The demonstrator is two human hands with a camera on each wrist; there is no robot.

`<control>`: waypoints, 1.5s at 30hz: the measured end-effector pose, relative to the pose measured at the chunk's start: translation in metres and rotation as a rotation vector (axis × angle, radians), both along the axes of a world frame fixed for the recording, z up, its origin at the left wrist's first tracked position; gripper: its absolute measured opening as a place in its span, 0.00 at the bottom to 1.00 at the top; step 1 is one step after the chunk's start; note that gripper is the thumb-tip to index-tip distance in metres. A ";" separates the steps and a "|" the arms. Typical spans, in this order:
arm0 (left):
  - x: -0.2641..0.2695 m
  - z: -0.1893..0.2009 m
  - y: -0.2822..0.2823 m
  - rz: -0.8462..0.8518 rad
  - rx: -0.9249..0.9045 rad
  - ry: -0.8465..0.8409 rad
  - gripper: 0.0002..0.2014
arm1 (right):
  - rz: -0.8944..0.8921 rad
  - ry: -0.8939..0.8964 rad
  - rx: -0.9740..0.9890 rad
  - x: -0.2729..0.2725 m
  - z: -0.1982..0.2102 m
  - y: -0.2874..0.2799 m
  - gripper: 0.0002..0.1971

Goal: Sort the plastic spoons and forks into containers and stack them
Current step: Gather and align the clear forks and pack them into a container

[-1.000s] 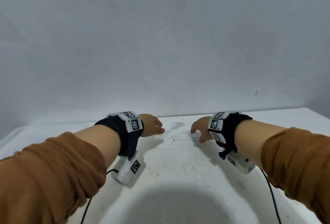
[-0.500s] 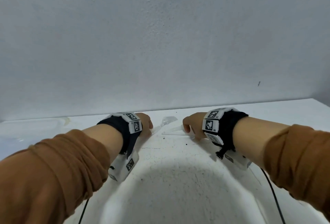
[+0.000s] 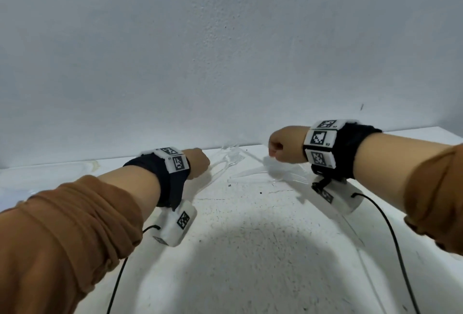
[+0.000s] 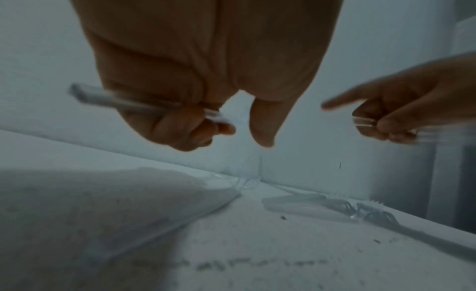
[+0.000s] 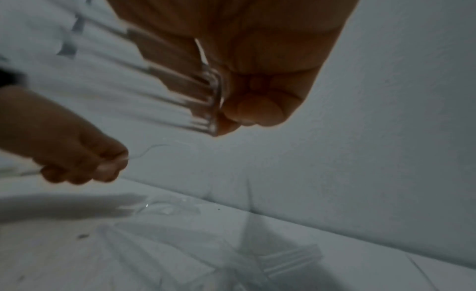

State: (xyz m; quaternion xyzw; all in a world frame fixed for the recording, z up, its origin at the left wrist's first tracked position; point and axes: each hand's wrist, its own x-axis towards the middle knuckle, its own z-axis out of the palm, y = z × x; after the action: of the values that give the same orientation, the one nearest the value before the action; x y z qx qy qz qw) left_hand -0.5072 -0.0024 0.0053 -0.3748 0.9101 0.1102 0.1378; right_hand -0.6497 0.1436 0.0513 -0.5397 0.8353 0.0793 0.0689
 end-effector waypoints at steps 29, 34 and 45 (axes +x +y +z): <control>0.005 0.020 0.008 0.185 0.204 0.376 0.09 | -0.032 -0.081 0.077 0.002 -0.023 0.007 0.14; 0.004 0.021 0.012 0.185 0.210 0.417 0.12 | -0.086 -0.063 0.110 -0.005 -0.035 0.002 0.19; -0.025 0.027 0.023 0.086 0.118 0.328 0.14 | 0.042 0.066 0.265 -0.006 -0.024 0.011 0.14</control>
State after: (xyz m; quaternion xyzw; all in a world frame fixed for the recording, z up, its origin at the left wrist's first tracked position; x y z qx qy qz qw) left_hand -0.5317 0.0207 0.0323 -0.3819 0.8954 0.2290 0.0043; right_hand -0.6556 0.1546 0.0268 -0.5402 0.8080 0.2078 0.1104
